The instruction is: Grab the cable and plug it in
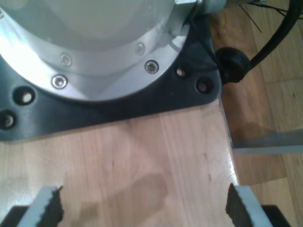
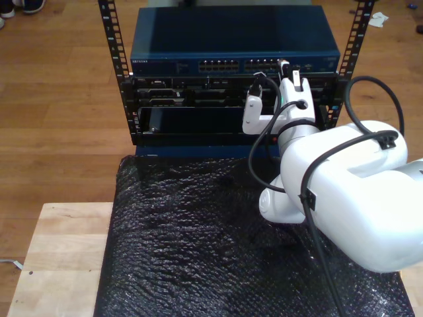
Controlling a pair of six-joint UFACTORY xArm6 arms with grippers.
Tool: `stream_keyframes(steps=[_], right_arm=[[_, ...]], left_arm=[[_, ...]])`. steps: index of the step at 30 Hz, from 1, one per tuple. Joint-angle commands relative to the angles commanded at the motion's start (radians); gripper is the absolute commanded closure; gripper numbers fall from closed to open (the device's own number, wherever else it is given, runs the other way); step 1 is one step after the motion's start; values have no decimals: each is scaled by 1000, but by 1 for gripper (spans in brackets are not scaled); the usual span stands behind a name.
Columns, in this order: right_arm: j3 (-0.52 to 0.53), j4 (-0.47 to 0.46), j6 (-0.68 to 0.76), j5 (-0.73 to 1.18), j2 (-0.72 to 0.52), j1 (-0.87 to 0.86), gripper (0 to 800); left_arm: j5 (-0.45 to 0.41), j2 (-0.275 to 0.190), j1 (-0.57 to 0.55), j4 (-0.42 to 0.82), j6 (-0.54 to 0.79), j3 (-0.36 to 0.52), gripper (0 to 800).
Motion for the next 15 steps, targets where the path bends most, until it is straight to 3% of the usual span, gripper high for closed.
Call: stream_keyframes(steps=[15], right_arm=[[0, 0, -2, 6, 11, -2, 800]], left_arm=[[0, 0, 0, 0, 0, 0, 0]])
